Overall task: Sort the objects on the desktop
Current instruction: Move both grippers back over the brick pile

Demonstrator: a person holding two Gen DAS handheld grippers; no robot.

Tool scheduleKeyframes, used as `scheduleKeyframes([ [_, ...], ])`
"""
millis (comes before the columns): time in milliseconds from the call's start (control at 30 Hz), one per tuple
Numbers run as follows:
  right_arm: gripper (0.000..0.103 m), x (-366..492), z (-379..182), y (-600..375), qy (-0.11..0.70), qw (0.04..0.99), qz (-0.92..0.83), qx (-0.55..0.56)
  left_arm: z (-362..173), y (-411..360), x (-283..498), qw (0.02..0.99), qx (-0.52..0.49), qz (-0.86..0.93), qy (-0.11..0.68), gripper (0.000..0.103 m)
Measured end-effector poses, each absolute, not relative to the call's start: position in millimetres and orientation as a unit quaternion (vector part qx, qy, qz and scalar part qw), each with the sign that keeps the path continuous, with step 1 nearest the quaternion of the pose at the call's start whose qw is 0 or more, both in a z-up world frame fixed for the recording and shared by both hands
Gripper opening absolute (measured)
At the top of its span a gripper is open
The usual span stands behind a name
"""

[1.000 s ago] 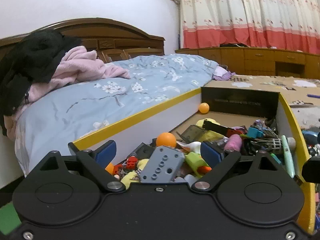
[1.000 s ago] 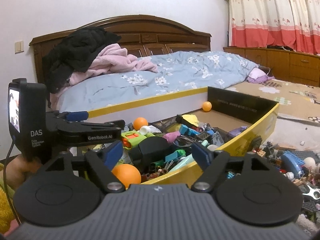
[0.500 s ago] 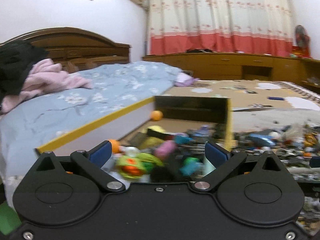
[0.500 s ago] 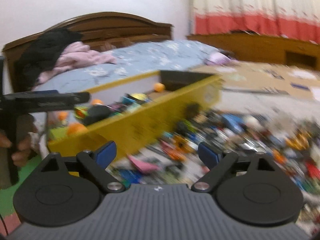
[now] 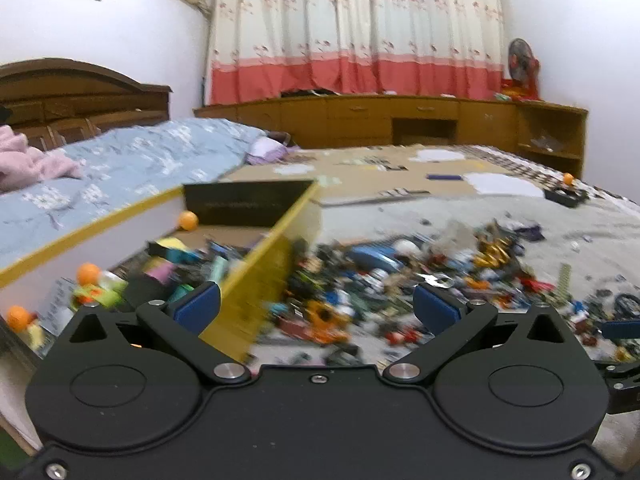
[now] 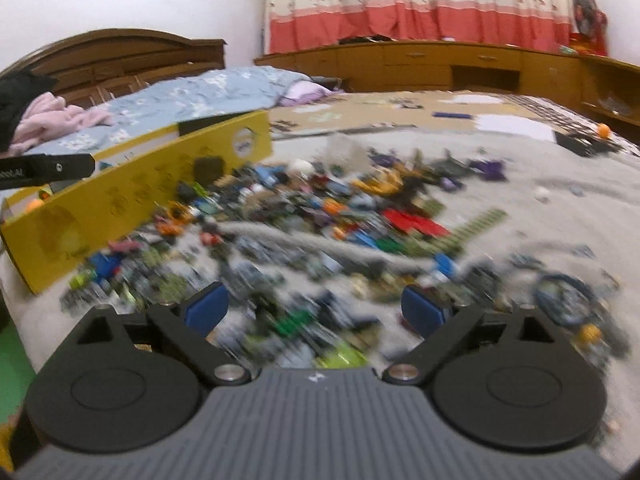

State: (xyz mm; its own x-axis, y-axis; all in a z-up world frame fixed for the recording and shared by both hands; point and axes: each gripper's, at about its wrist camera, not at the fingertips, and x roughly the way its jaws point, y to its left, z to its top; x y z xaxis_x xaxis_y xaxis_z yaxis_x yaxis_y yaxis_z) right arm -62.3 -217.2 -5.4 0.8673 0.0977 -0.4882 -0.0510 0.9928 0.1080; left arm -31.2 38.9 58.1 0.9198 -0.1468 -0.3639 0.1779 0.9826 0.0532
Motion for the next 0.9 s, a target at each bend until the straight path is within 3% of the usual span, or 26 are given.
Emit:
scheduleKeyframes([
  [167,0.098,-81,-11,-226,0.246,0.968,0.014,0.053,35,25,-41,0.970,0.023,-0.113,0.215,0.101],
  [367,0.097,-106,-14,-222,0.228,0.972,0.009,0.052,2,21,-61,0.958,0.011,-0.142,0.250,0.083],
  [467,0.096,-114,-15,-218,0.224,0.972,0.022,0.069,-6,24,-66,0.953,0.007,-0.154,0.262,0.067],
  [567,0.089,-120,-16,-214,0.219,0.971,0.033,0.090,-11,29,-69,0.947,-0.002,-0.164,0.275,0.040],
  [700,0.067,-121,-17,-204,0.218,0.971,0.038,0.085,-14,34,-70,0.945,-0.012,-0.166,0.282,0.026],
  [833,0.044,-118,-21,-197,0.232,0.967,0.060,0.086,-16,34,-66,0.945,-0.012,-0.167,0.282,0.026],
  [900,0.040,-115,-24,-194,0.240,0.964,0.074,0.088,-19,31,-60,0.945,-0.005,-0.171,0.281,0.027],
])
